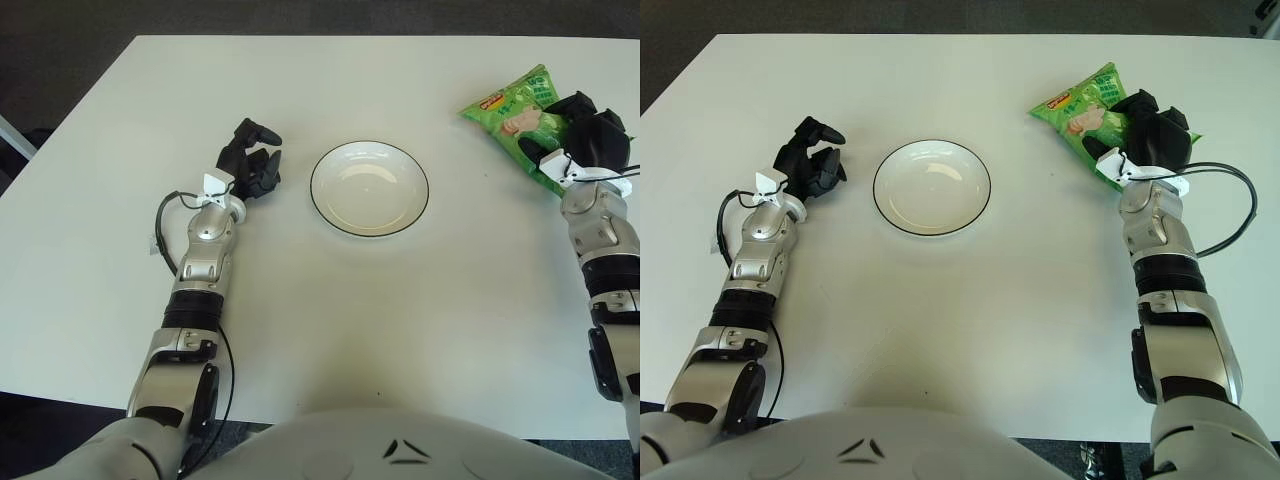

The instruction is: Put the snack into the plate.

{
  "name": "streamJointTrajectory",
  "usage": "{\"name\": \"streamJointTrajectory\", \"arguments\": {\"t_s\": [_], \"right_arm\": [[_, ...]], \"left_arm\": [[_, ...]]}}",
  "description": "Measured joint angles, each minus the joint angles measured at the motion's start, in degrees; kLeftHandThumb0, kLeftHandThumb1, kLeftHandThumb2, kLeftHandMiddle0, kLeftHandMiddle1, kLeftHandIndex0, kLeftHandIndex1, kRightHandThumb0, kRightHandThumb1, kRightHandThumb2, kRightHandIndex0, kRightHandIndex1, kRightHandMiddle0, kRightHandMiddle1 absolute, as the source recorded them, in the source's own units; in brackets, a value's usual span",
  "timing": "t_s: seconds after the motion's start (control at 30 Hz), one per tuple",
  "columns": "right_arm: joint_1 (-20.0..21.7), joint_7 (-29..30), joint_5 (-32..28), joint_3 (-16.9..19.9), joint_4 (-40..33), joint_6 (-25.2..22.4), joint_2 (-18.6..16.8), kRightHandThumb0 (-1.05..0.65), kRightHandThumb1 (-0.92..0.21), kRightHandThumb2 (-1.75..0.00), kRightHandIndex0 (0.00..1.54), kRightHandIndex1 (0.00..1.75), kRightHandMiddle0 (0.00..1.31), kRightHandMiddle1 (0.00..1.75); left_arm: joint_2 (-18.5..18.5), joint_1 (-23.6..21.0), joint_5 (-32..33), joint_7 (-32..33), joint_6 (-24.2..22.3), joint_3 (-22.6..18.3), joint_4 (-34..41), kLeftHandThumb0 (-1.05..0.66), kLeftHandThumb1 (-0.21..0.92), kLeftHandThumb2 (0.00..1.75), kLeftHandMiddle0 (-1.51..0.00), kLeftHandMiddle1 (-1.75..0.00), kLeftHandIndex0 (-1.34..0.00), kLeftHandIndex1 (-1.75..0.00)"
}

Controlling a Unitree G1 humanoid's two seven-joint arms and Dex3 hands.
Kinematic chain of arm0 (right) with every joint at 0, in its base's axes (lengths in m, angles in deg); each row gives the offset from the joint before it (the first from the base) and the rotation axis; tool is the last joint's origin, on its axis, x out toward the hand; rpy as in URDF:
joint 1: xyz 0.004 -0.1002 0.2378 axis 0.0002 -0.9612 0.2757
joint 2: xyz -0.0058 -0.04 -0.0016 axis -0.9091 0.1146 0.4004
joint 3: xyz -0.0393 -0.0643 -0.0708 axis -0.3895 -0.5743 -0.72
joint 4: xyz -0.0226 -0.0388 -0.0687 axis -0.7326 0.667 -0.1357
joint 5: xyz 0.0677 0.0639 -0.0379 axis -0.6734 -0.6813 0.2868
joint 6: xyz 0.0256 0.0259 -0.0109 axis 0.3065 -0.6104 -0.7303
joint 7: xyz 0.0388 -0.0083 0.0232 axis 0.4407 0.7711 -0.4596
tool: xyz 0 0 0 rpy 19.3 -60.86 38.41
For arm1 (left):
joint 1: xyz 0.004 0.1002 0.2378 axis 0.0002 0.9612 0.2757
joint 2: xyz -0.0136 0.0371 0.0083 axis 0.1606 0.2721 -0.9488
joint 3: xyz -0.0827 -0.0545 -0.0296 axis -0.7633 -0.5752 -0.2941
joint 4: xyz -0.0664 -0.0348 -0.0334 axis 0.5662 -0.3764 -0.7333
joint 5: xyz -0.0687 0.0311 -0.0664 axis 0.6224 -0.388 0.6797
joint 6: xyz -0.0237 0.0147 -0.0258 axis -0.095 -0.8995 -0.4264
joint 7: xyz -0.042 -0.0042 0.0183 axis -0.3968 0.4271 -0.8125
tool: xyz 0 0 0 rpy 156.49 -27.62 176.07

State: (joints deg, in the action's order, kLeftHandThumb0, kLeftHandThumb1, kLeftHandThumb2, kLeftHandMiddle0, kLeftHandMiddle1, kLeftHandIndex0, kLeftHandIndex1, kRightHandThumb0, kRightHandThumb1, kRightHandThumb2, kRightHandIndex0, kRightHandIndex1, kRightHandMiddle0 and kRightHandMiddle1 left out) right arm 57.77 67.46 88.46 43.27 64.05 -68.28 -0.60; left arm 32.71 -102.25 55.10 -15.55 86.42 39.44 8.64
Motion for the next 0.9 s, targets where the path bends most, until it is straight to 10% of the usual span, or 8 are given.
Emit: {"name": "streamJointTrajectory", "arguments": {"t_s": [0.5, 0.9], "right_arm": [[0.86, 4.88, -2.73, 0.41, 5.20, 8.25, 0.02, 0.00, -0.28, -1.36, 0.62, 1.72, 0.44, 1.75], [0.67, 13.81, -2.18, -1.33, 9.36, 28.65, 0.23, 0.00, -0.29, -1.35, 0.61, 1.72, 0.44, 1.75]], "left_arm": [[-0.11, 0.00, -0.14, 0.70, -0.21, 0.13, 0.07, -0.37, 0.77, 0.67, -0.82, -1.71, -0.34, -1.69], [-0.10, -0.14, -0.20, 1.17, -0.17, 0.15, -0.14, -0.37, 0.77, 0.68, -0.82, -1.72, -0.34, -1.69]]}}
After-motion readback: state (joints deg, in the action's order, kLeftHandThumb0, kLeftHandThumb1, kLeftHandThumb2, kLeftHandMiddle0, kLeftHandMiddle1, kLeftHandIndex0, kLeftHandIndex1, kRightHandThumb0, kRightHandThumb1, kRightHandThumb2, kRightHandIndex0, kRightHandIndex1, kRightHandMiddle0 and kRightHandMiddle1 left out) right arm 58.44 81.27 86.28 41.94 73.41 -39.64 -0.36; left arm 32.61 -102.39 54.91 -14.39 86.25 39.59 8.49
